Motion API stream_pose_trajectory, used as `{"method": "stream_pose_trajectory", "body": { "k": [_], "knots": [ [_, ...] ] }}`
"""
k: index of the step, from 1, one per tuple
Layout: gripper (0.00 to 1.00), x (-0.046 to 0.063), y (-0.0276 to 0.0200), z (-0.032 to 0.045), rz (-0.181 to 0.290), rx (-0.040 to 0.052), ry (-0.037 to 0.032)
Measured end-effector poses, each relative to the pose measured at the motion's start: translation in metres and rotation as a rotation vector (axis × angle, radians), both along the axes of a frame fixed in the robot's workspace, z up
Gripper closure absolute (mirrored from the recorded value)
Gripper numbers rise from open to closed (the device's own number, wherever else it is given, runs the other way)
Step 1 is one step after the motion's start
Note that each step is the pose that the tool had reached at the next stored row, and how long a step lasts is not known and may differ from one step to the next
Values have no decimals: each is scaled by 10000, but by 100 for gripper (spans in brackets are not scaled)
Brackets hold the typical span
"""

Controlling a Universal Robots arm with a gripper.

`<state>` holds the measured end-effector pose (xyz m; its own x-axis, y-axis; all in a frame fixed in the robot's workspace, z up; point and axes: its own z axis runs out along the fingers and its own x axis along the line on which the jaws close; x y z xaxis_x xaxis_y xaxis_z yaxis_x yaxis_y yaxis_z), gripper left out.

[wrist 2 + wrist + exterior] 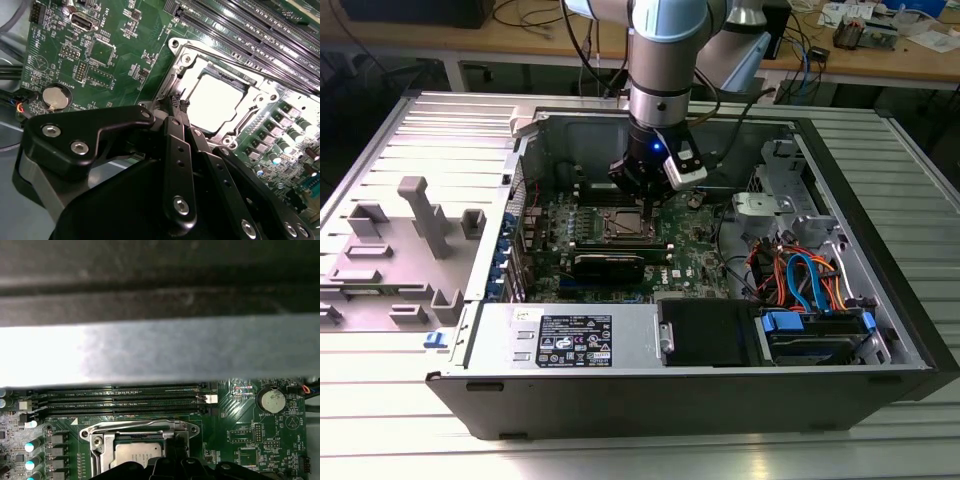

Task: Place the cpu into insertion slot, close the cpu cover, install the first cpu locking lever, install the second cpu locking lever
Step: 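Install the second cpu locking lever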

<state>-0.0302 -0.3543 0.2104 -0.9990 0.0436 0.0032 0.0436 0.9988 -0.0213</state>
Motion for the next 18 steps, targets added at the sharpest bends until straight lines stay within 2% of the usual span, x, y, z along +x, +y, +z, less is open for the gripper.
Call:
{"method": "stream_pose_trajectory", "body": {
  "k": [9,13,18],
  "knots": [
    [89,5,-1,0,2,1,0],
    [89,4,-19,0,4,0,0],
    [89,4,-28,63,4,-1,0]
  ]
}}
